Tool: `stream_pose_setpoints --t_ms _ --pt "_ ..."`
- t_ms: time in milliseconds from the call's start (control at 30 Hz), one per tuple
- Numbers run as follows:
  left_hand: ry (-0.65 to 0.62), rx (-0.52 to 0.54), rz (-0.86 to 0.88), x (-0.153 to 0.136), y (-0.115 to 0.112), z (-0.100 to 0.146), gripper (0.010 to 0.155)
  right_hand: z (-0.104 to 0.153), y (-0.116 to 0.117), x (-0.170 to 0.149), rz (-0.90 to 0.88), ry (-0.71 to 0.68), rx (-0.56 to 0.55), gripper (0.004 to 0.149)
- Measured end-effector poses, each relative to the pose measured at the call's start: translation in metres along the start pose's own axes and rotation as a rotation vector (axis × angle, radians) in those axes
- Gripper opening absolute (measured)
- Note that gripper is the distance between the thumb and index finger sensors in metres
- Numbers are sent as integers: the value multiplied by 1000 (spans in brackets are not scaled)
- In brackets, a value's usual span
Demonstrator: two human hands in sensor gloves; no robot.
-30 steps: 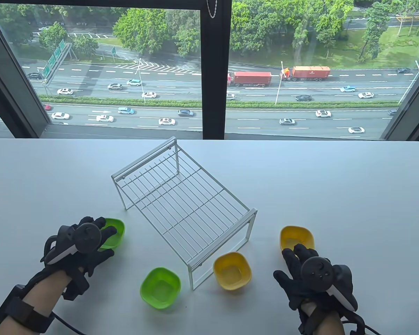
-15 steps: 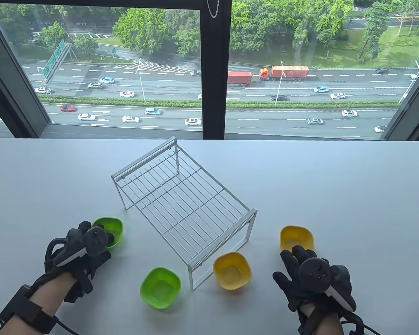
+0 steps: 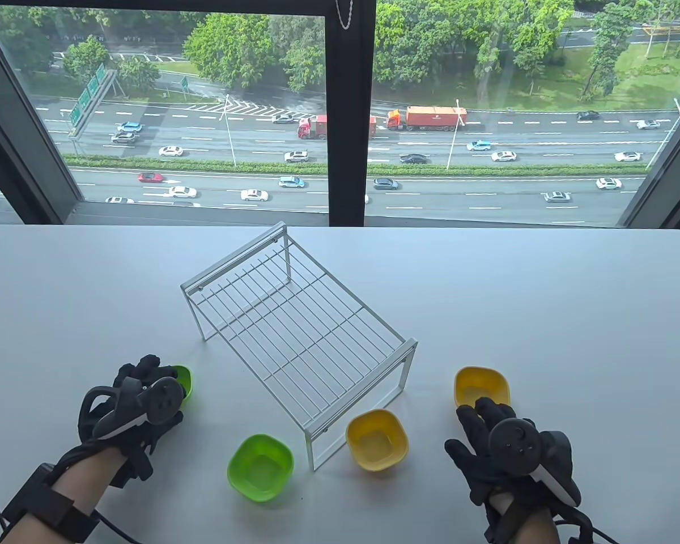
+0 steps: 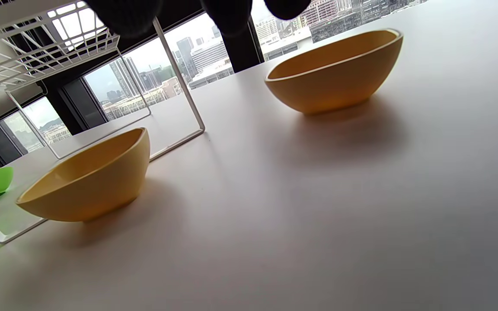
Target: Flip small dish upside down onto kitchen shelf
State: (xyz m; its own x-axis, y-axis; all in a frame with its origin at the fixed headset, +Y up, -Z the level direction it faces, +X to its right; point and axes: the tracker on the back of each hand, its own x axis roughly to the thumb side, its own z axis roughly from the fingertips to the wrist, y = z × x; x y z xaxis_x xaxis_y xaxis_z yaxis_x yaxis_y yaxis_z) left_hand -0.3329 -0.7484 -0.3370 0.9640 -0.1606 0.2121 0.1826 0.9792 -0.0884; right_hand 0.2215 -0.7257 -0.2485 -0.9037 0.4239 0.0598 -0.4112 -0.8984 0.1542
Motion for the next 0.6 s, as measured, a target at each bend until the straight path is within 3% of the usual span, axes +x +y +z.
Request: stream_pose_setpoints --t_ms 367,600 --pt "-13 6 50 -5 11 5 45 1 -1 -1 -14 -6 -9 72" --pt "-18 72 99 -12 25 13 46 0 -2 -2 -26 -8 -12 73"
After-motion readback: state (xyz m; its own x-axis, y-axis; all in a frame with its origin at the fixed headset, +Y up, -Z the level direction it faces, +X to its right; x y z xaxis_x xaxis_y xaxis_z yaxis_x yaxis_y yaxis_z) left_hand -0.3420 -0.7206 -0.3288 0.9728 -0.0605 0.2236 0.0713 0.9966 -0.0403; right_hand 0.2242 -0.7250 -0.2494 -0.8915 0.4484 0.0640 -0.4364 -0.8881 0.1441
